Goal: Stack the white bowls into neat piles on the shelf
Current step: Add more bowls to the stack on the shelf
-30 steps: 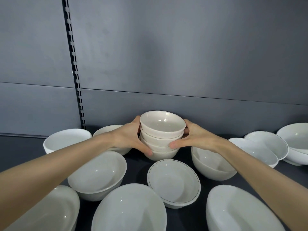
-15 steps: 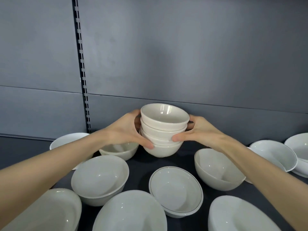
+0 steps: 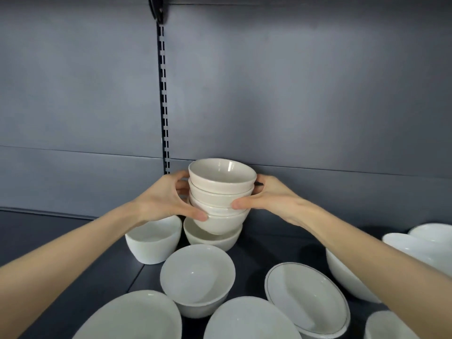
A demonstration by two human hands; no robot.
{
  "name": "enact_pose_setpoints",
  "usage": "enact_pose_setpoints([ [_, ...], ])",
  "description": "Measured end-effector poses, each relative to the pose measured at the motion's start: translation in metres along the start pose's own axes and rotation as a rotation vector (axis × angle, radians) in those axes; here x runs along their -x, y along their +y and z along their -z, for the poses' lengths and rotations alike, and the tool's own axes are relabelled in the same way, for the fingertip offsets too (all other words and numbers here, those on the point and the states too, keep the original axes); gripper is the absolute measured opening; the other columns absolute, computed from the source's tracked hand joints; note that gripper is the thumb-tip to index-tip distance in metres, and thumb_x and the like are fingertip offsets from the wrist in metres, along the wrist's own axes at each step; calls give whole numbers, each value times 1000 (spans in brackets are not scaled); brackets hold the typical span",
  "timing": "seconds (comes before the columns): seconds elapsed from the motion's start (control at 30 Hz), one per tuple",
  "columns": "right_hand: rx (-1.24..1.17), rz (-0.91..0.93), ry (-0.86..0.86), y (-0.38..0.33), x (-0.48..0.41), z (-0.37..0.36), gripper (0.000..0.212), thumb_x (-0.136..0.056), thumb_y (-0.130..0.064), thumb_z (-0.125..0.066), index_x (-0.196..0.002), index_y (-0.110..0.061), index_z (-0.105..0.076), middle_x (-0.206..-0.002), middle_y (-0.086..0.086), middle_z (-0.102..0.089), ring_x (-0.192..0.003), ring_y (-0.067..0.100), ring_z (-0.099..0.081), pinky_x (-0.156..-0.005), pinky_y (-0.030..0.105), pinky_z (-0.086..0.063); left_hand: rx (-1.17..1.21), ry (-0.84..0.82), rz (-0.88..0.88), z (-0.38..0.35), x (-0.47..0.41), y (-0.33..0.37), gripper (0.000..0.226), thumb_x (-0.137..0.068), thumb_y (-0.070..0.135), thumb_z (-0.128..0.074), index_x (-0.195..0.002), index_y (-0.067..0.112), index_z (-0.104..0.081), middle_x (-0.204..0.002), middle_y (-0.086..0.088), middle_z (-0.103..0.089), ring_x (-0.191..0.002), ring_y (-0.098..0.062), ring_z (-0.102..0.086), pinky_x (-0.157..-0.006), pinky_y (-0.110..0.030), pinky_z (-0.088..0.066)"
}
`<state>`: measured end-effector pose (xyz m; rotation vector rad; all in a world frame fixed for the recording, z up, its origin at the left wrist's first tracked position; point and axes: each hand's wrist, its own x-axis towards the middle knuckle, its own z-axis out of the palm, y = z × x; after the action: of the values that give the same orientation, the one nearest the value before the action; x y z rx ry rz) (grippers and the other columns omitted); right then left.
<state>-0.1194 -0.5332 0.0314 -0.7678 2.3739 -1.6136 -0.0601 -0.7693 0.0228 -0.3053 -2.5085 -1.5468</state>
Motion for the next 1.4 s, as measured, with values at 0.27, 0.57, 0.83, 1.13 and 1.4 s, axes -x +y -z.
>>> enact_pose_setpoints([
  [0.27,19,-69,-8,14,-12,-17,70,-62,-12,-88,-126,-19,-57,-110,-7,-71,-104,6,-65,-92,24,-50,6,-38,33,6,-3,-26,88,-34,23,-92,-114,24,-56,-110,-2,-70,-103,-16,-67,-94,-36,-53],
  [0.57,50,-107,-17,23,-14,-24,74,-61,-14,-89,-127,-20,-55,-110,-8,-71,-103,7,-66,-92,24,-50,17,-69,13,0,-4,-42,71,-52,-8,-88,-107,24,-56,-100,2,-71,-93,-9,-69,-82,-24,-56],
  [0.83,3,-132,-27,27,-6,-21,72,-65,-14,-86,-127,-27,-53,-109,-8,-71,-105,10,-65,-91,38,-54,6,-107,12,-3,-8,-40,79,-51,-4,-90,-117,19,-54,-102,7,-70,-94,-7,-68,-81,-22,-54],
  [1.13,23,-135,0,31,13,4,68,-66,-13,-85,-126,-24,-55,-106,-6,-73,-97,9,-69,-82,34,-58,2,-151,-8,-30,-14,-27,74,-54,-6,-88,-110,26,-52,-101,12,-68,-89,1,-67,-75,-16,-52],
  [1.4,-4,-138,30,40,30,24,64,-69,-8,-83,-126,-22,-56,-104,-4,-73,-93,8,-70,-74,28,-59,-14,-182,-34,-53,-22,-17,72,-55,-7,-87,-112,20,-53,-97,11,-67,-83,3,-66,-72,-15,-51],
])
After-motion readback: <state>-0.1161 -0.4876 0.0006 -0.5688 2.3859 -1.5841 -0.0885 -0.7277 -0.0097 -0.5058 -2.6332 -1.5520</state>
